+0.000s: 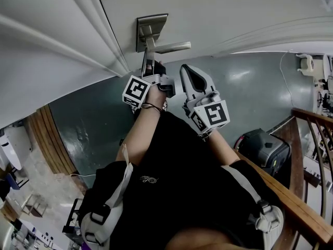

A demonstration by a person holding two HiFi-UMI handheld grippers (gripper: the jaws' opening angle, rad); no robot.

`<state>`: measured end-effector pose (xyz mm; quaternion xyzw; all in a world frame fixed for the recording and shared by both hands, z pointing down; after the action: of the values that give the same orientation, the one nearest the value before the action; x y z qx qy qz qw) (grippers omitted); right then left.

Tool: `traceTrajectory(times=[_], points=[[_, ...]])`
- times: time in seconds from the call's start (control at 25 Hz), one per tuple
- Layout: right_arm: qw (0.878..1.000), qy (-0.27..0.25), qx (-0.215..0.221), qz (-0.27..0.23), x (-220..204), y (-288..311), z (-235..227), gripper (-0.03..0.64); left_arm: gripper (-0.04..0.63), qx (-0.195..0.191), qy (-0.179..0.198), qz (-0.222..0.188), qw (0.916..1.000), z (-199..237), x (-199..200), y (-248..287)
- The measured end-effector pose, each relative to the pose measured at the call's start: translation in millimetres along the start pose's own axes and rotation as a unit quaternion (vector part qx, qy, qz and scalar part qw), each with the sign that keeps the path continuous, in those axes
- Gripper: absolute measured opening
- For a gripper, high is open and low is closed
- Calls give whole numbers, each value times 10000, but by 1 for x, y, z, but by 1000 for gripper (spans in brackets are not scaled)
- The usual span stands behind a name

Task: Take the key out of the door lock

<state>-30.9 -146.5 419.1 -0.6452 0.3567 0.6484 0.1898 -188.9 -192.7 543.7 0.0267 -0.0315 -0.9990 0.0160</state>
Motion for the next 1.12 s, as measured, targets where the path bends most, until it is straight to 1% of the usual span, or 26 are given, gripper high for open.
traceTrajectory(times=[0.12, 0.2, 0.28, 0.48, 0.6, 0.76, 0.92, 1.12], points=[[10000, 16, -23, -13, 0, -3, -3, 8, 35, 36, 73, 94, 9999, 1, -9, -15], [10000, 14, -14, -47, 3, -11, -12, 8, 35, 43, 163, 114, 9998, -3, -18, -14], [10000, 31, -1, -55, 3, -19, -20, 8, 35, -40, 217, 126, 9997, -8, -28, -10], [10000, 53, 33, 15, -4, -2, 2, 8, 35, -47, 211, 287, 9994, 1, -15, -16], [10000, 46, 34, 26, -5, -4, 2, 8, 35, -78, 205, 339, 9992, 0, -20, -19], [10000, 73, -29, 28, -6, -7, -1, 8, 35, -116, 303, 469, 9984, -3, -24, -22], [9999, 121, -110, 47, -10, -8, -4, 8, 35, -170, 393, 661, 9969, 0, -26, -25], [9994, 175, -272, 81, -11, -8, -5, 8, 35, -87, 702, 1057, 9919, 3, -26, -34]])
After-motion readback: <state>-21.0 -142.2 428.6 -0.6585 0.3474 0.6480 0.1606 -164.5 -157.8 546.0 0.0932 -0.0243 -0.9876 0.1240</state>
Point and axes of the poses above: the fingertips, and each gripper's own axes: y forward along the fingers, z to its left, x out of its top, the point moved 7 cm from there along -y, backward along the fingers, and after that the axes turned 5 degrees about x, right-handed, at the moved point
